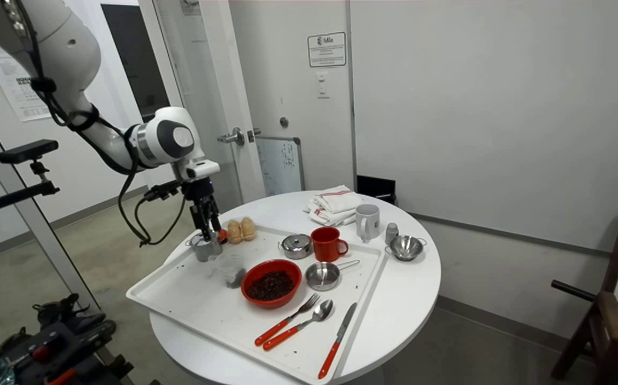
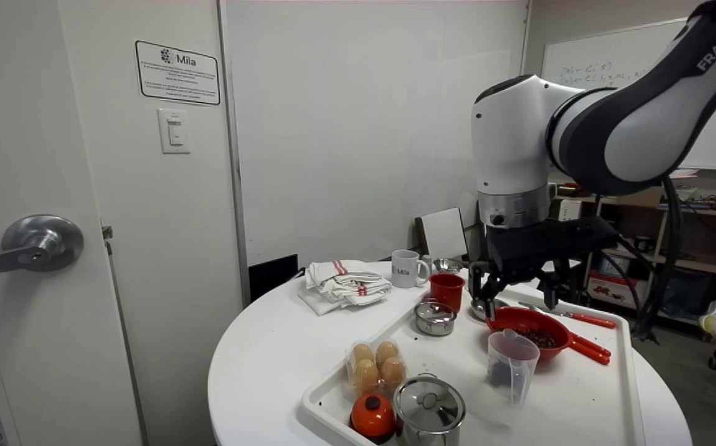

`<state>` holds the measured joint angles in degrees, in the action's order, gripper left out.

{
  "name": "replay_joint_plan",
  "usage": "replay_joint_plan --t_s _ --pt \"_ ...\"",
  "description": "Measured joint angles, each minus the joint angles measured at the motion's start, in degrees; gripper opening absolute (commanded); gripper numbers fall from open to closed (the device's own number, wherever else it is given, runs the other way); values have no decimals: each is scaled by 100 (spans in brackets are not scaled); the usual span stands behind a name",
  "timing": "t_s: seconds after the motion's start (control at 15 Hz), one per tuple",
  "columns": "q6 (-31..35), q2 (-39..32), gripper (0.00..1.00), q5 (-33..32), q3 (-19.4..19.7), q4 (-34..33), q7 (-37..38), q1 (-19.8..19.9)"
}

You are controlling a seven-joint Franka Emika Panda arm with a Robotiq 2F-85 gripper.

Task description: Move the cup to the left

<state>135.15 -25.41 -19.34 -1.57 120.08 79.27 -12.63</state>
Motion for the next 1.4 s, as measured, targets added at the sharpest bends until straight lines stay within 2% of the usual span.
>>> replay_joint_plan --t_s 0.53,0.87,1.4 --pt "183 -408 100 29 34 9 -5 -102" --pt "186 -428 100 28 110 10 -4 -170" --pt "191 -615 100 22 336 -19 685 -527"
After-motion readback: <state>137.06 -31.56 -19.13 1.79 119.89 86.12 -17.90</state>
